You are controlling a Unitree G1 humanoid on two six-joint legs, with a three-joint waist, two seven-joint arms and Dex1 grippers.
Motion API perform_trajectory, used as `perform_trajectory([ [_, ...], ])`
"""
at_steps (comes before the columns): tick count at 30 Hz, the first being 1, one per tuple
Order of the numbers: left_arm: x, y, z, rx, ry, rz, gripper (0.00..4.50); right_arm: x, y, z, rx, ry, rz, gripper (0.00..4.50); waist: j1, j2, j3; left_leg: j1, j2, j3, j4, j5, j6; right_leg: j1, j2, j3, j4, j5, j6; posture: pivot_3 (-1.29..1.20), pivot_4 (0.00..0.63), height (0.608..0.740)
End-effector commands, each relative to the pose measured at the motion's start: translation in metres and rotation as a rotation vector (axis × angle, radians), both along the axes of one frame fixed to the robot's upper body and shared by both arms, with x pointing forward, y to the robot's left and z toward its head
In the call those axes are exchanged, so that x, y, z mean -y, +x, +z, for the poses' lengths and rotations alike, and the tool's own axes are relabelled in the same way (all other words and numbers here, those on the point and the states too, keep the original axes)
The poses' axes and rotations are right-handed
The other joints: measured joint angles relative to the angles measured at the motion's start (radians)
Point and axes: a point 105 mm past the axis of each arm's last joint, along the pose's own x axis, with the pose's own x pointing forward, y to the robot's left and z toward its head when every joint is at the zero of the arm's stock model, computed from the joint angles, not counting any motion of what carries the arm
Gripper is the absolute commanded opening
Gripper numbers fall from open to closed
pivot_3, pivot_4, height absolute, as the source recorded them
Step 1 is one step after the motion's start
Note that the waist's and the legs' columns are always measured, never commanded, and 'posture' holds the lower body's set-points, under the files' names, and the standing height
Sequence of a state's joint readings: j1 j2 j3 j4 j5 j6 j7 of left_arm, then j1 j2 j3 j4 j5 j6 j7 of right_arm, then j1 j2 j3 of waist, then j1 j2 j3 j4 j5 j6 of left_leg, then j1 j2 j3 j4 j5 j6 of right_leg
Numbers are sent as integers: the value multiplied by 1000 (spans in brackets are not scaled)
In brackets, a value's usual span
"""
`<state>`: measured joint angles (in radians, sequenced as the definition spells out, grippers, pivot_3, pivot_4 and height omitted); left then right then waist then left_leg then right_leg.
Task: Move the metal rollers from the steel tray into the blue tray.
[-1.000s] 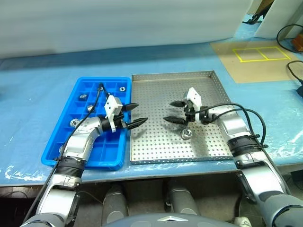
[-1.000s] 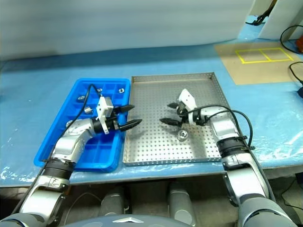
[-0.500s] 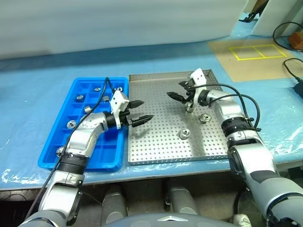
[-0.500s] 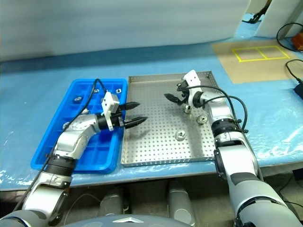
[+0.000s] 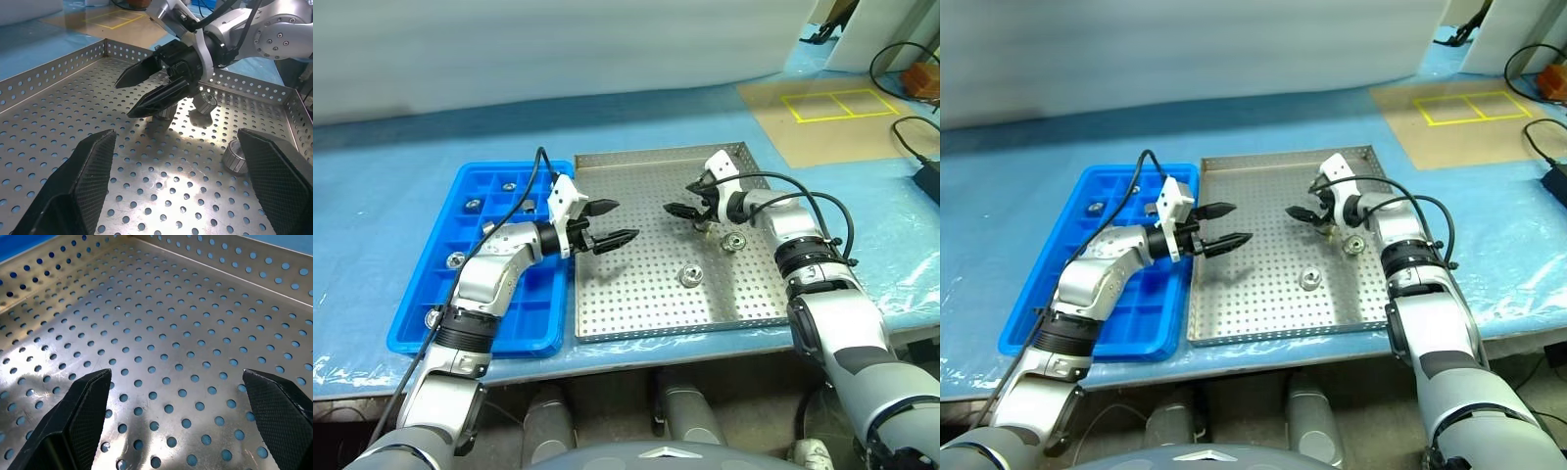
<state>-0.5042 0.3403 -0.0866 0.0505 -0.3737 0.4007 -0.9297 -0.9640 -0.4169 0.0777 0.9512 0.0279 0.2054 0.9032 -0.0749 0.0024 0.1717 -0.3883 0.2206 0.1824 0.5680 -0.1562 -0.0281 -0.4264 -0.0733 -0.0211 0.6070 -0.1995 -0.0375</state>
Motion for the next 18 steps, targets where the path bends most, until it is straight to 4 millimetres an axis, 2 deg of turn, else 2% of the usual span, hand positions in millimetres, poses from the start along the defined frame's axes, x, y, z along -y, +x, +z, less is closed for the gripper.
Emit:
perform_trajectory([
  [1, 6, -4, 20, 66, -18, -31, 4237, -1, 3, 15, 24, -29, 17, 4453, 0, 0, 0, 0, 0, 0, 0, 0, 0, 0, 0, 0, 0, 0, 0, -473, 150, 740],
  [8, 10, -2, 21, 59, -20, -59, 4237, -1, 4, 12, -2, -27, -17, 4453, -9, 0, 0, 0, 0, 1, 0, 0, 0, 0, 0, 0, 0, 0, 0, -531, 150, 740],
  [18, 36, 3, 30, 66, -20, -174, 4237, 6, 12, 15, 33, -28, -134, 4453, -63, 0, 0, -4, 1, 1, 5, -2, 3, 0, 0, 0, 0, 0, 0, -670, 150, 740],
])
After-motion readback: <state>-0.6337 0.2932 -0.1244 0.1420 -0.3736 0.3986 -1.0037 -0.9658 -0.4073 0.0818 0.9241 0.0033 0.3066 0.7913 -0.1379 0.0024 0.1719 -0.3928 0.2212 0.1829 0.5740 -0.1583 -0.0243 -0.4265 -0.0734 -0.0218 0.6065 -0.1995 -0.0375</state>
